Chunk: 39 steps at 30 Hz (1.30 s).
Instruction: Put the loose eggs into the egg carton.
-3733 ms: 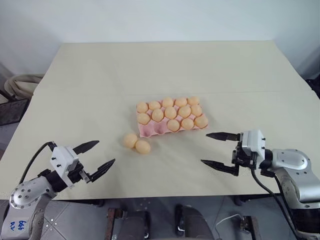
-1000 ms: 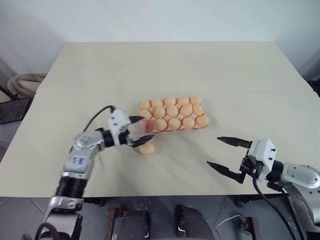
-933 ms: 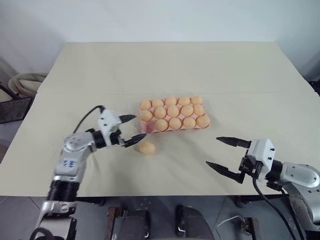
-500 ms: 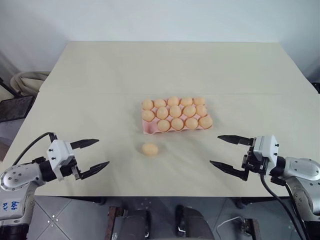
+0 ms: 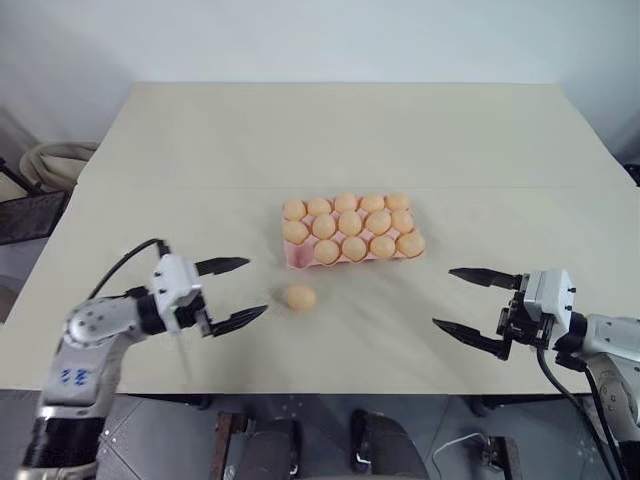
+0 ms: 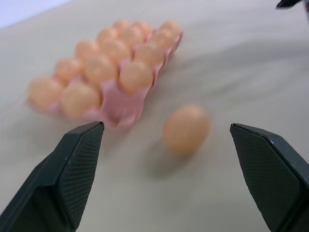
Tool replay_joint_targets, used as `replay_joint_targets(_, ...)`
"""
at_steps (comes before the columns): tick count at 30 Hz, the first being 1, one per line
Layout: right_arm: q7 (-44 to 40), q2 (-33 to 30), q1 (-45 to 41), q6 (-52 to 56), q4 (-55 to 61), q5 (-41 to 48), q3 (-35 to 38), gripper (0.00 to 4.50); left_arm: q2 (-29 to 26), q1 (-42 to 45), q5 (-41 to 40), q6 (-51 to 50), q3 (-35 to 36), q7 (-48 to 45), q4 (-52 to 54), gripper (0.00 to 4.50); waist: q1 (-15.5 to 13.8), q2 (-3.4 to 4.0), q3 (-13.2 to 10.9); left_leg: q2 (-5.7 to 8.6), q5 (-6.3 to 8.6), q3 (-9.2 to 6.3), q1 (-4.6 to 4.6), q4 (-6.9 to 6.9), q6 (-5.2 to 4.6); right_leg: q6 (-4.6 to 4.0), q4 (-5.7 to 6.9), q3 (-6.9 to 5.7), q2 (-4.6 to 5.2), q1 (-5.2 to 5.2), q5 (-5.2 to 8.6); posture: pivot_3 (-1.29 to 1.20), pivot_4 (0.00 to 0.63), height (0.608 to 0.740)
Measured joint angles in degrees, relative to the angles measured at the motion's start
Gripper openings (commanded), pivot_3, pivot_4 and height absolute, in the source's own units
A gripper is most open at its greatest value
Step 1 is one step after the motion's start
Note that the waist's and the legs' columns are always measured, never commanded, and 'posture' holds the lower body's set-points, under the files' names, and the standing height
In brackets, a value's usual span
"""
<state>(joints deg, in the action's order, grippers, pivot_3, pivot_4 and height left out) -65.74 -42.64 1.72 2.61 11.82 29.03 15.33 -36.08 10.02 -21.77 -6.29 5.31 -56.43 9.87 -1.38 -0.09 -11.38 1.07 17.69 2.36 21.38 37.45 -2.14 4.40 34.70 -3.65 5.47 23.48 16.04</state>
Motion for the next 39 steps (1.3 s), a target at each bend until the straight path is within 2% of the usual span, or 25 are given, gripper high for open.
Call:
replay_joint_targets(6,2.0,0.0,3.3,1.3,3.7,0.1,1.1,4.5,3.9,6.3,5.4,1.2,-7.4,0.7,-8.8,4.43,0.1,0.0,0.0,0.01,-0.07,0.04,-0.02,0.02,-0.11,0.02,0.07,-0.02,-0.02,0.01,-0.01,0.0,0.15,0.74)
replay_joint_targets(14,5.0,0.3,5.5,2.4,7.0,0.4,1.3,4.5,8.4,8.5,8.8,3.1,-12.7,0.6,-15.2,4.43,-0.1,-0.01,0.0,0.01,-0.07,0.05,-0.01,0.2,-0.11,0.03,0.16,0.01,-0.01,-0.02,-0.01,0.0,0.15,0.74)
replay_joint_targets(17,5.8,0.4,5.8,2.4,7.6,0.5,1.3,4.5,10.3,8.9,9.5,3.4,-13.4,1.8,-16.2,3.85,-0.1,-0.01,0.0,0.01,-0.06,0.05,0.01,0.26,-0.12,0.04,0.17,0.03,-0.01,-0.02,-0.02,0.0,0.15,0.74)
replay_joint_targets(22,6.3,0.5,5.9,2.4,8.1,0.5,1.3,4.5,10.8,9.3,9.5,2.8,-13.3,2.8,-16.0,2.24,0.1,0.0,0.0,0.01,-0.07,0.05,0.0,0.26,-0.13,0.04,0.23,0.04,-0.01,-0.01,-0.02,0.0,0.15,0.74)
replay_joint_targets(23,6.4,0.5,5.9,2.4,8.1,0.5,1.3,4.5,10.7,9.1,9.5,2.7,-13.3,3.0,-15.7,2.09,0.1,0.0,0.0,0.0,-0.07,0.05,0.0,0.26,-0.13,0.04,0.23,0.04,-0.01,-0.01,-0.02,0.0,0.15,0.74)
replay_joint_targets(31,6.3,0.5,4.6,2.4,7.3,0.5,0.7,4.5,10.0,8.4,5.2,0.1,-6.8,4.8,-14.6,2.09,-0.1,-0.01,0.0,0.0,-0.07,0.04,0.0,0.31,-0.13,0.04,0.24,0.05,0.01,-0.02,-0.02,0.0,0.15,0.74)
replay_joint_targets(35,6.3,0.6,3.5,2.4,6.6,0.5,0.5,4.5,11.1,14.1,3.7,-1.8,-4.2,7.4,-14.9,2.09,-0.3,-0.02,0.0,0.01,-0.08,0.01,0.08,0.44,-0.15,0.08,0.26,0.02,0.01,-0.02,-0.05,0.0,0.15,0.74)
replay_joint_targets(39,6.3,1.0,3.2,2.3,6.0,0.4,-0.2,4.5,11.7,19.7,6.3,-0.9,-4.9,9.4,-19.7,2.09,-0.2,-0.02,0.0,0.05,-0.08,0.02,0.08,0.46,-0.17,0.14,0.27,0.02,0.0,-0.03,-0.08,0.0,0.15,0.74)
